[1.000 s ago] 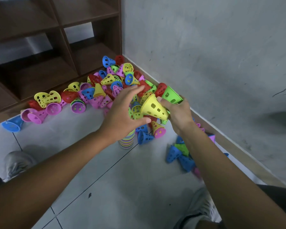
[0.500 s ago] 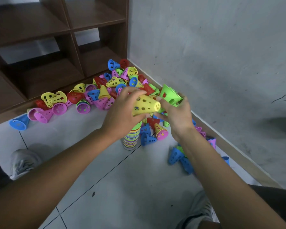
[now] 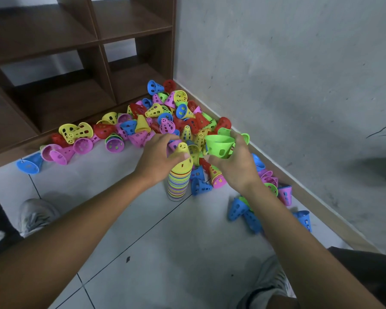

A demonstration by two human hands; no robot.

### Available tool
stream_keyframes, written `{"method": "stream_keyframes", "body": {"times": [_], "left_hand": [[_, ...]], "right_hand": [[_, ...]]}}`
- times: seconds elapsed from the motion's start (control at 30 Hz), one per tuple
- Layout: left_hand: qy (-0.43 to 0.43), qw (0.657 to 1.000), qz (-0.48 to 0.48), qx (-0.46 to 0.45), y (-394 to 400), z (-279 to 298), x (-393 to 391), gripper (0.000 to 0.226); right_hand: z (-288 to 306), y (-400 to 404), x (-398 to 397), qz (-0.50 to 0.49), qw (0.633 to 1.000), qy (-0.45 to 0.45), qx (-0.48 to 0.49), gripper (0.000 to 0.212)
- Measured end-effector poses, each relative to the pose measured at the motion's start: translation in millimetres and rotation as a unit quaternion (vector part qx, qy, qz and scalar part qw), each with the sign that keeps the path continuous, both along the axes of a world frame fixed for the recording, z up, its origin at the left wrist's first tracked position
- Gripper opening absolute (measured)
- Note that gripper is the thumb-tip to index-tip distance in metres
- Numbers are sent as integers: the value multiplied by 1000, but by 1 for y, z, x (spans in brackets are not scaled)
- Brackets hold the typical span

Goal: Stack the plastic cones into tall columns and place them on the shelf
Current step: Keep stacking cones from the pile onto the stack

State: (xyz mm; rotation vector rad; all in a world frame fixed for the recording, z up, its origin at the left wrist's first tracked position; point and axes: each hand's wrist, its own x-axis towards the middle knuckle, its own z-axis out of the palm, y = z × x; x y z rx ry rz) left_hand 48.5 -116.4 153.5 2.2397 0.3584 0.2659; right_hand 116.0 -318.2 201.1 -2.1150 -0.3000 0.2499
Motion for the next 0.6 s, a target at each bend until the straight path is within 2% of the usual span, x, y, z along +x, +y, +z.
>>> {"method": "stream_keyframes", "body": {"times": [0.13,0.27,0.43,0.5,0.6], "left_hand": [[-66,998,-1,-24,-5,18,-3,44],[-49,990,-49,-125,-18,38,-6,59],[-38,985,-49,-158,-32,41,-5,73],[-45,978,-32,-202,-33,42,-3,69],[-58,959,10,-276,-31,47,-1,51]], "right_hand": [[-3,3,-6,37,997,-49,-55,97],[1,8,-11,55,992,-88,-70,99],[11,11,-18,86,990,-98,-47,104],[14,12,-19,100,989,-95,-48,107],[15,12,-19,106,990,-88,-42,107]]}}
